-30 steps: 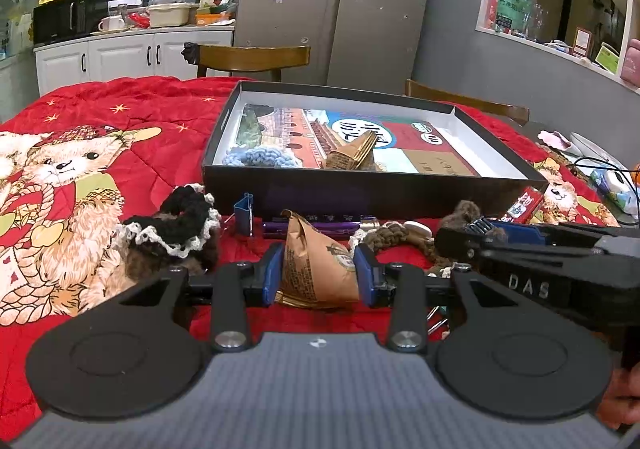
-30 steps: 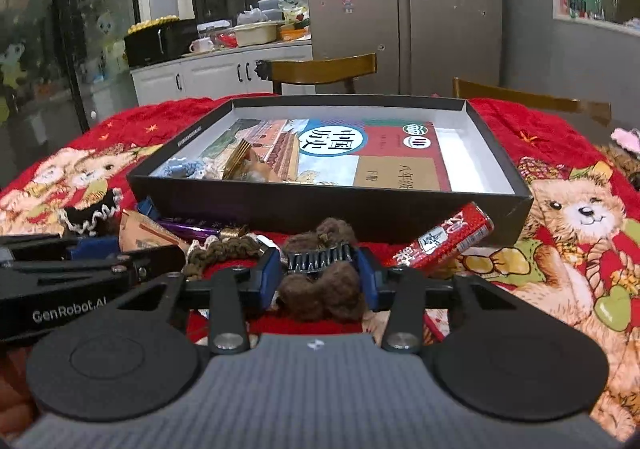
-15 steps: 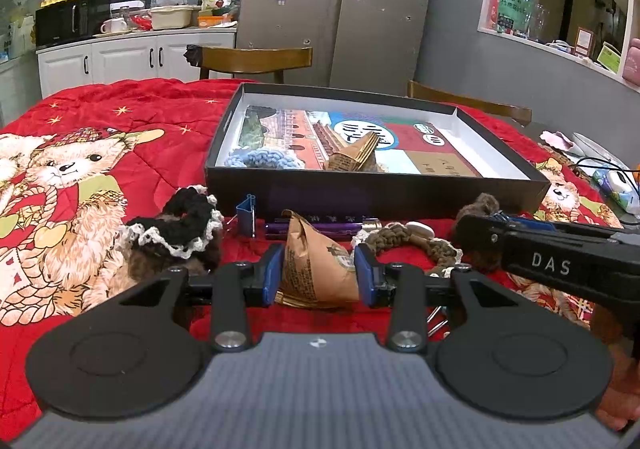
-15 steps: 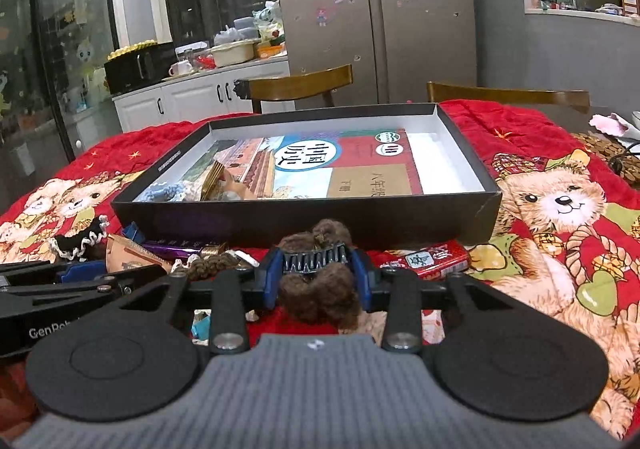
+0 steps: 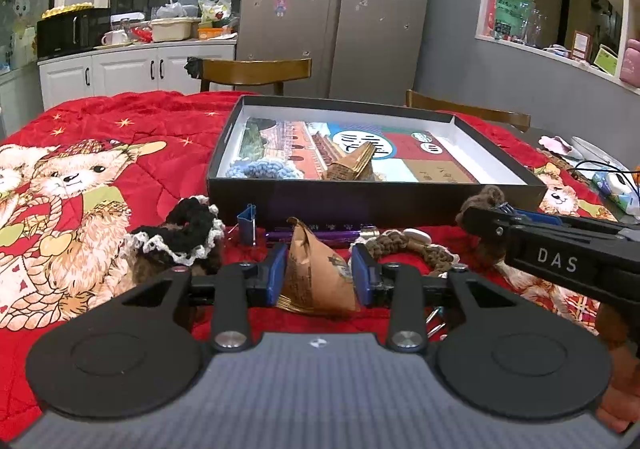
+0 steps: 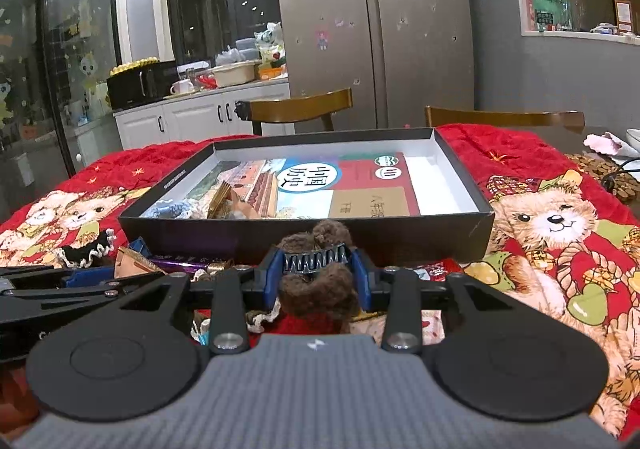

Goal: Organize objects
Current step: 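Lift both held items and carry them over the black box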

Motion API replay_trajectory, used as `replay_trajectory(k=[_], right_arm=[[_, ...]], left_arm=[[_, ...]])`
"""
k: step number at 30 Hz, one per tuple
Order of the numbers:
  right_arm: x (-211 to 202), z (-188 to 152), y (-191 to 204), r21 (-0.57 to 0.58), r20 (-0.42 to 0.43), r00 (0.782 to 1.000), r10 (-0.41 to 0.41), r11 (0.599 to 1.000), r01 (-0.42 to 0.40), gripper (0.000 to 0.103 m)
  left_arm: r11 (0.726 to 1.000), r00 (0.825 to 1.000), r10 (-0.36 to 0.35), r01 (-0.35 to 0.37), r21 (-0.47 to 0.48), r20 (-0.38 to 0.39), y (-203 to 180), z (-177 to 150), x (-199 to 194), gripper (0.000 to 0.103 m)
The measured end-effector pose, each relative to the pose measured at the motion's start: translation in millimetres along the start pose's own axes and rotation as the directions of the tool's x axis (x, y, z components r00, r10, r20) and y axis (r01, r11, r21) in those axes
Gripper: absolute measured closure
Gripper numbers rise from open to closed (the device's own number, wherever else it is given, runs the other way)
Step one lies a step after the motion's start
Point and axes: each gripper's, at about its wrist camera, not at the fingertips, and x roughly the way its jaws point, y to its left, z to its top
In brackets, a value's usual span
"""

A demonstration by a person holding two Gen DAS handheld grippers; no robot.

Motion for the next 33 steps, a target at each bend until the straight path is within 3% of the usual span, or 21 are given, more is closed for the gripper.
replay_trajectory(k=[13,25,33], right_arm=[[-9,-1,0,0.007,0.054,0.998,-0.024,1.000,0.024,0.062],[-15,0,-2,0.031,0.085,0.996,-0.005,1.000,0.003,0.062],[-16,3,-5,0.053,0.098,0.995,0.011,0.998,-0.017,0.062]], left_arm=[[1.000,0.999,0.014,-0.014,0.001,0.030,-2,-1,-5,0.068],[0.998,0.978,0.018,-0.029,0.050,0.208,-10,-6,-35,0.068],[0.996,0.967,0.017,-0.037,0.076,0.256,-16,-9,-45,0.068]])
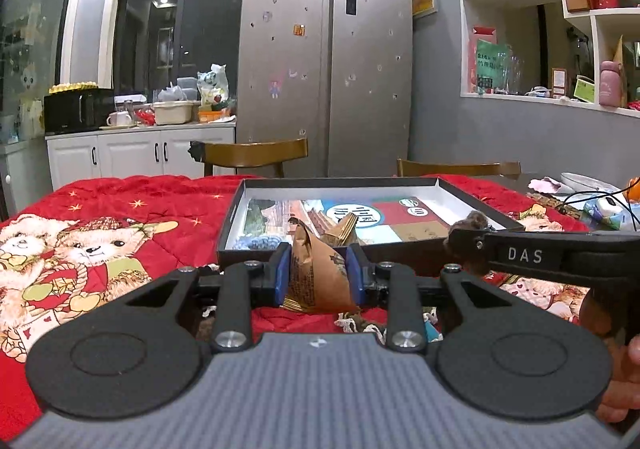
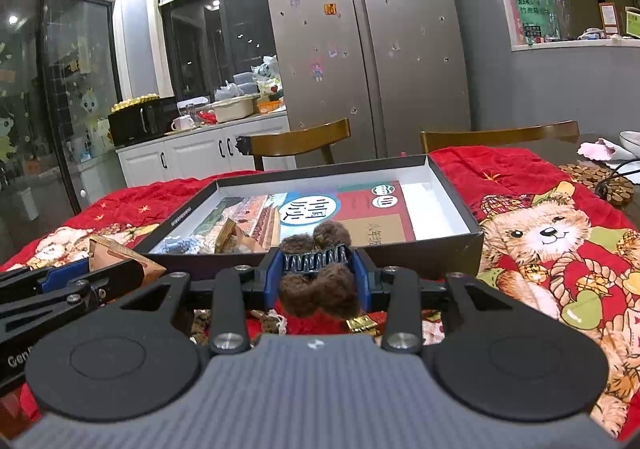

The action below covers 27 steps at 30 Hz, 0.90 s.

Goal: Organize objects
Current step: 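Lift both held items and carry them over the black box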

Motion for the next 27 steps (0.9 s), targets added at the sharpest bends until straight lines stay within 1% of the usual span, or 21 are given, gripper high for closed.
replay_trajectory(k=[4,8,10,13,16,19,20,22,23,25,27], right_arm=[[1,6,-4,0.030,0.005,1.000,0.001,1.000,-0.001,0.062],[8,15,-14,0.114,-0.040,0.999,0.033,0.993,-0.028,0.062],[10,21,-19,0.149,-0.060,0.996,0.063,0.987,-0.054,0.062],[9,34,-23,0.177,-0.058,0.994,0.093,0.981,-0.081,0.062],[5,51,-26,0.184,-0.041,0.993,0.106,0.978,-0.097,0.062],[4,69,-26,0.173,-0.037,0.992,0.123,0.978,-0.115,0.062],[4,75,-27,0.171,-0.032,0.990,0.135,0.977,-0.128,0.062],[4,87,-31,0.173,-0.011,0.980,0.198,0.966,-0.194,0.062],[5,92,-34,0.178,0.001,0.977,0.215,0.961,-0.212,0.062],[7,101,-37,0.187,0.016,0.973,0.231,0.955,-0.230,0.062],[12,107,-42,0.215,0.024,0.971,0.238,0.947,-0.238,0.062]], left_arm=[[0.999,0.999,0.037,-0.037,0.011,0.008,-3,1,0,0.068],[0.998,0.998,0.060,-0.060,0.005,0.020,-2,2,0,0.068],[0.997,0.996,0.078,-0.079,0.021,0.047,-3,4,-1,0.068],[0.995,0.992,0.095,-0.098,0.028,0.082,-2,14,-3,0.068],[0.995,0.992,0.094,-0.092,-0.026,0.084,3,32,-3,0.068],[0.994,0.993,0.080,-0.073,-0.077,0.090,6,56,1,0.068],[0.994,0.994,0.064,-0.056,-0.093,0.085,7,65,3,0.068],[0.989,0.996,0.033,-0.021,-0.145,0.079,7,81,7,0.068],[0.986,0.997,0.023,-0.010,-0.168,0.075,5,87,9,0.068],[0.982,0.997,0.000,0.014,-0.187,0.074,-1,97,13,0.068],[0.982,0.997,-0.015,0.030,-0.188,0.077,-8,105,19,0.068]])
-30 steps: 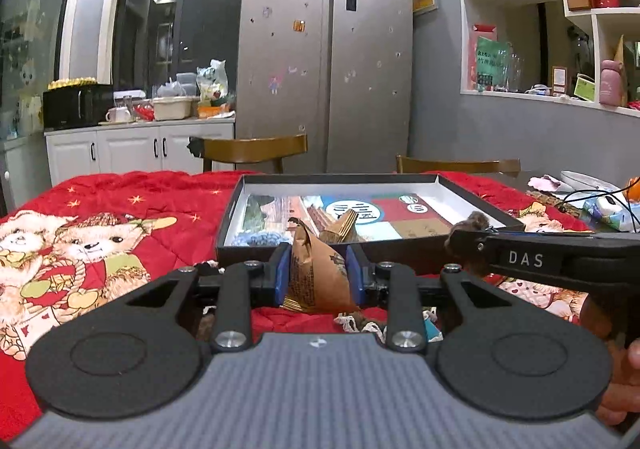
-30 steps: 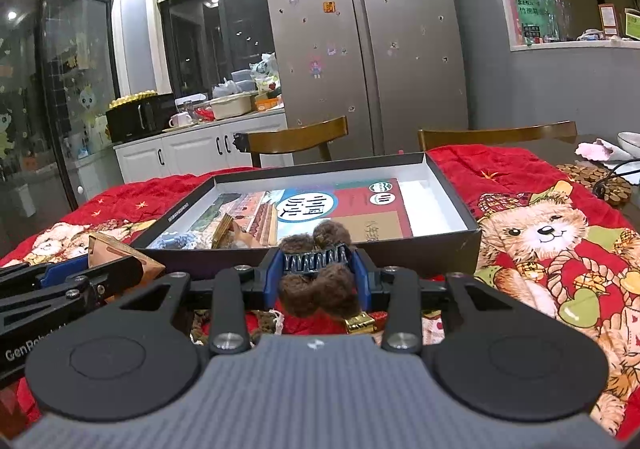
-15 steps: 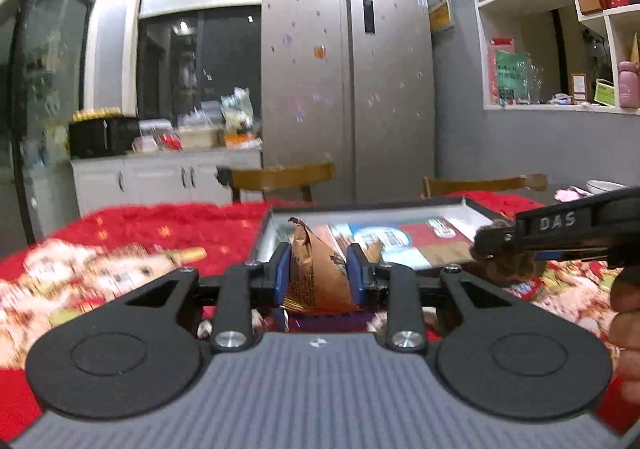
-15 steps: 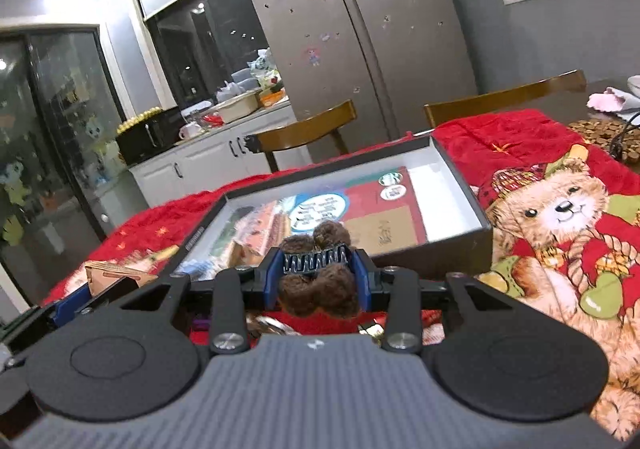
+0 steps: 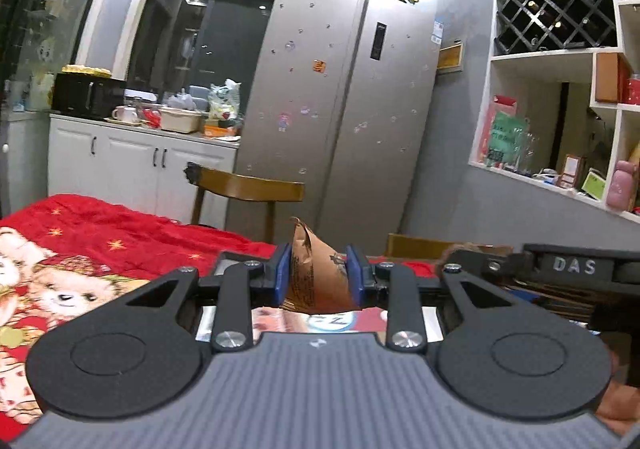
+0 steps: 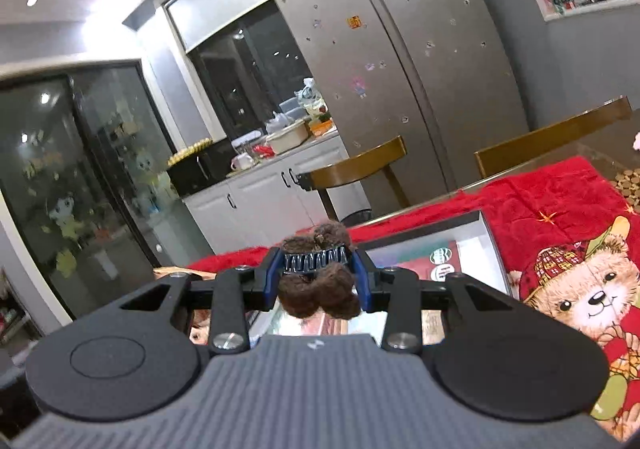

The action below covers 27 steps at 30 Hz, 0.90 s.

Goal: Organize objects
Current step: 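Lift both held items and carry them over the black box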

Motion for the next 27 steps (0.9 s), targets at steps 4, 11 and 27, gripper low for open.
replay_trajectory(k=[4,11,27], right_arm=[[12,9,-11,0.034,-0.006,1.000,0.003,0.999,-0.002,0.062],[41,14,-40,0.129,-0.034,0.999,-0.014,0.991,0.019,0.062],[97,-29,-88,0.167,-0.167,0.983,-0.083,0.980,0.111,0.062]], left_arm=[[0.996,0.996,-0.078,0.077,-0.033,-0.031,-12,10,15,0.068],[0.991,0.992,-0.109,0.104,-0.088,-0.059,-30,14,59,0.068],[0.999,0.978,-0.032,0.031,-0.011,-0.204,-17,-61,129,0.068]])
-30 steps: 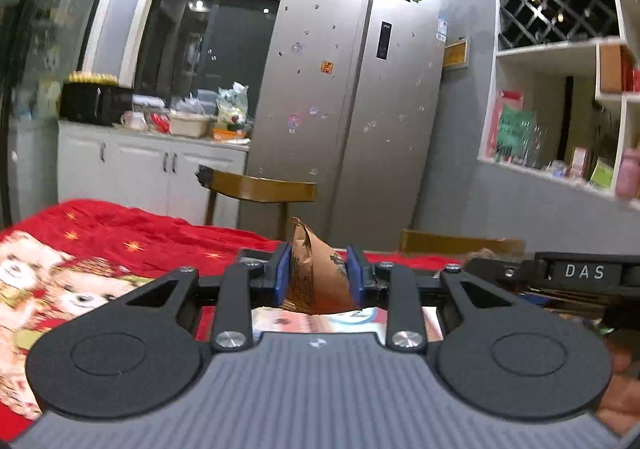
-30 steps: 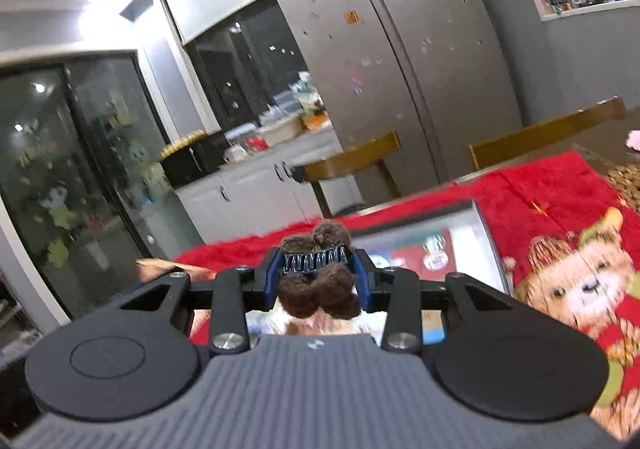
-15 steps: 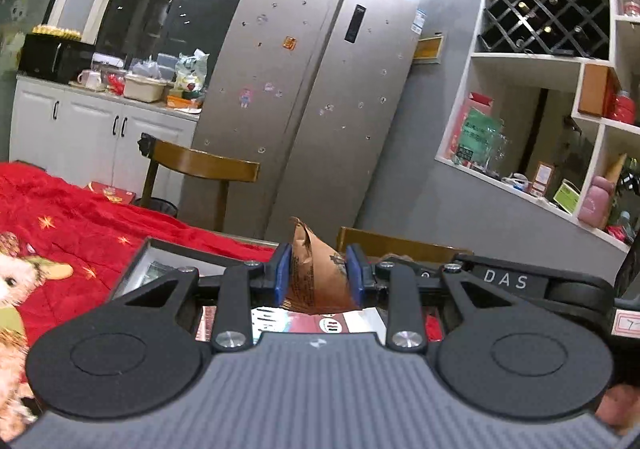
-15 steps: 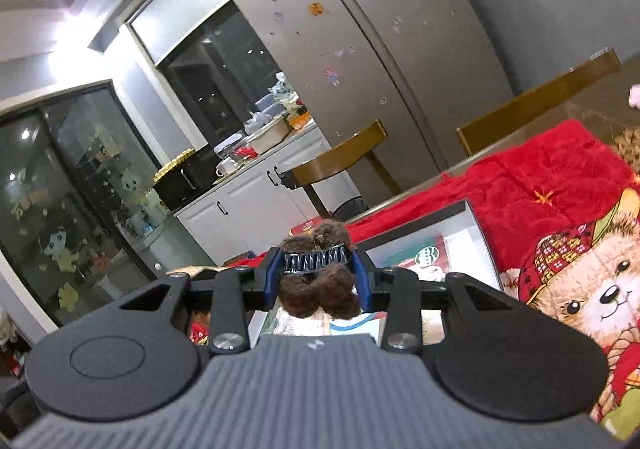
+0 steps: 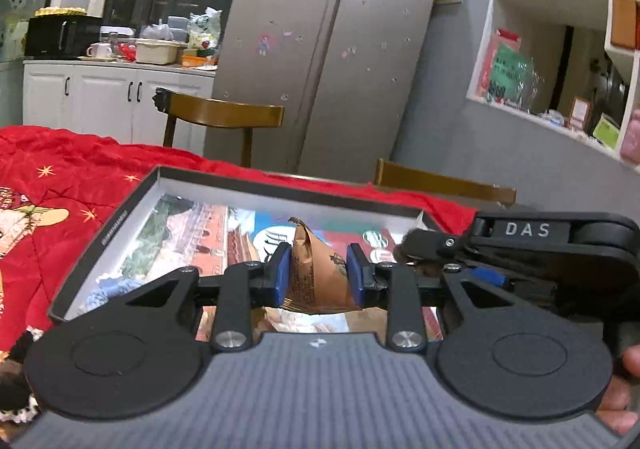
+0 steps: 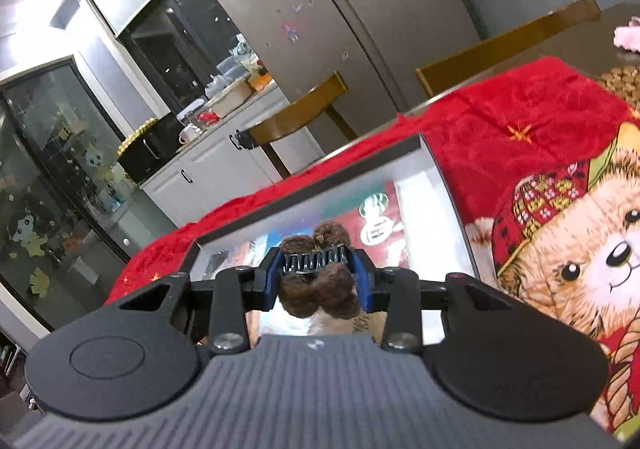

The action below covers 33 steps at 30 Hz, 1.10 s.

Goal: Organize objects
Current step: 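Lift both held items and carry them over the black box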

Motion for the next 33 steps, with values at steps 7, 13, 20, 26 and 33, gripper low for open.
replay_trajectory(k=[7,13,20,26,33], right_arm=[[6,-10,-5,0.036,-0.039,0.999,0.018,0.999,-0.016,0.062],[3,-11,-3,0.021,-0.025,0.999,-0.023,0.999,0.024,0.062],[-6,-12,-5,0.004,-0.019,0.999,-0.040,0.999,0.040,0.062],[-12,-15,-4,-0.026,-0.001,0.999,-0.040,0.999,0.040,0.062],[-9,-18,-5,-0.046,0.002,0.999,-0.032,0.998,0.032,0.062]], left_arm=[[0.998,0.999,-0.029,0.027,0.064,0.023,-8,-18,1,0.068],[0.993,0.999,-0.026,0.021,0.112,0.041,-14,-26,3,0.068],[0.992,1.000,-0.026,0.024,0.121,0.011,-16,-30,4,0.068],[0.993,1.000,-0.022,0.023,0.119,-0.012,-14,-31,9,0.068],[0.993,1.000,-0.019,0.022,0.118,-0.024,-15,-30,9,0.068]])
